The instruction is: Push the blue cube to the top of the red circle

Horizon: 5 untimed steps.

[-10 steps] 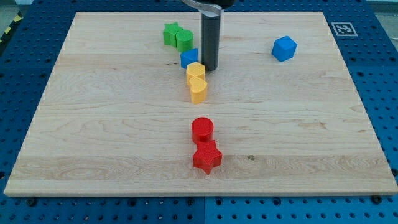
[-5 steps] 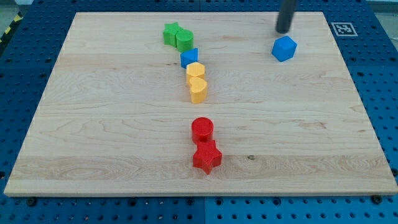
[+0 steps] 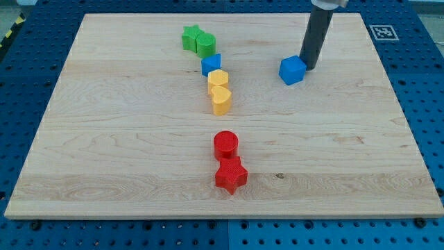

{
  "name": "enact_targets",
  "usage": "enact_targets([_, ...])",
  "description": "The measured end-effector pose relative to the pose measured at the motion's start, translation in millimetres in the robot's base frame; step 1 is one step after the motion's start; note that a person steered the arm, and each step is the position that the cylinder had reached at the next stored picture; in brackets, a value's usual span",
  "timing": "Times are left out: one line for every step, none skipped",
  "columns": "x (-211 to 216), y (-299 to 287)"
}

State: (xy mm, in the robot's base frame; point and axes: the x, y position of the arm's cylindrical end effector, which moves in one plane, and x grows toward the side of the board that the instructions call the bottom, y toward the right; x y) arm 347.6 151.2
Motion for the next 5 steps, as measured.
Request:
enact_targets([0, -7])
enact_targets([0, -20])
enact_targets([3, -29])
enact_targets([17, -29])
enact_targets([23, -33])
